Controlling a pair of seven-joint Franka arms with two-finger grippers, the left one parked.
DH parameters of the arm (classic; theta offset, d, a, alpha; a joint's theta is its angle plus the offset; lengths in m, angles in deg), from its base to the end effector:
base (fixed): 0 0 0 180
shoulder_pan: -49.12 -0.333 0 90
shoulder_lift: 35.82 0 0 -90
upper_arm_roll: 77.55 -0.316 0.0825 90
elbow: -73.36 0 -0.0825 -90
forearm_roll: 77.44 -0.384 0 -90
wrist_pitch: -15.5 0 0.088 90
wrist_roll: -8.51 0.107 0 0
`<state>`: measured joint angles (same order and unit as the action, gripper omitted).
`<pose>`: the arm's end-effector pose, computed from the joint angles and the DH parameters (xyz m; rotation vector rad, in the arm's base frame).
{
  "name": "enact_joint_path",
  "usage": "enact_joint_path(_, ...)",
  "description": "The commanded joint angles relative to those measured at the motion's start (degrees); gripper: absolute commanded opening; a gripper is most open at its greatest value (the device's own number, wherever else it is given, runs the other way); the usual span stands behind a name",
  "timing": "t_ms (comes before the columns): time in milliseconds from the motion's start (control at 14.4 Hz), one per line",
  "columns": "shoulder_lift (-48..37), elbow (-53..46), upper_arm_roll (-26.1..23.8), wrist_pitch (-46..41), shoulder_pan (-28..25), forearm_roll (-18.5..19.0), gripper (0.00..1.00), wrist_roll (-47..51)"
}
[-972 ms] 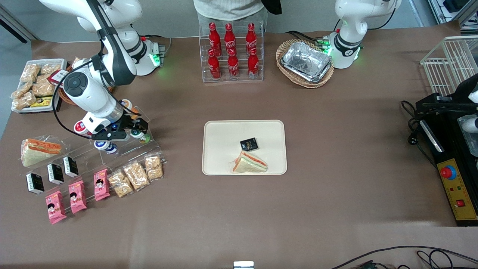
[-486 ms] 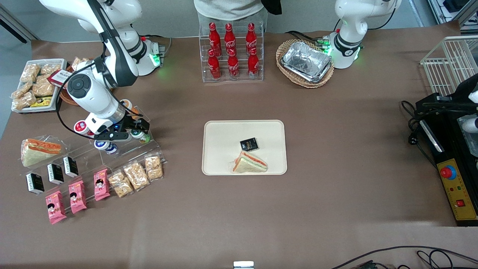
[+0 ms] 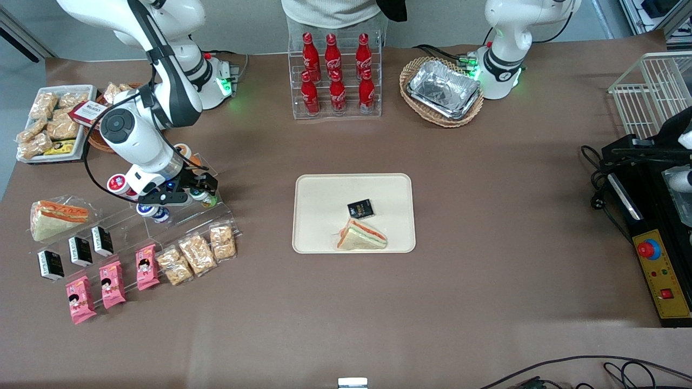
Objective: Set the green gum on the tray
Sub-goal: 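Close the right gripper around the green-labelled bottle's cap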
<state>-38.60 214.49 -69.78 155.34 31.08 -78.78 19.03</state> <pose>0.4670 0.0849 0.3156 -3.1151 0.0342 -0.0329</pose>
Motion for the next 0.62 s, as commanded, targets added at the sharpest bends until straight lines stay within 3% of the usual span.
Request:
enact_joint_path(0, 0.50, 0.38, 0.06, 1.76, -0.25, 0.19, 0.95, -0.24)
enact_joint_path(556, 0.76, 0.38, 0.06, 2.11, -0.25, 0.19, 0.66, -0.24)
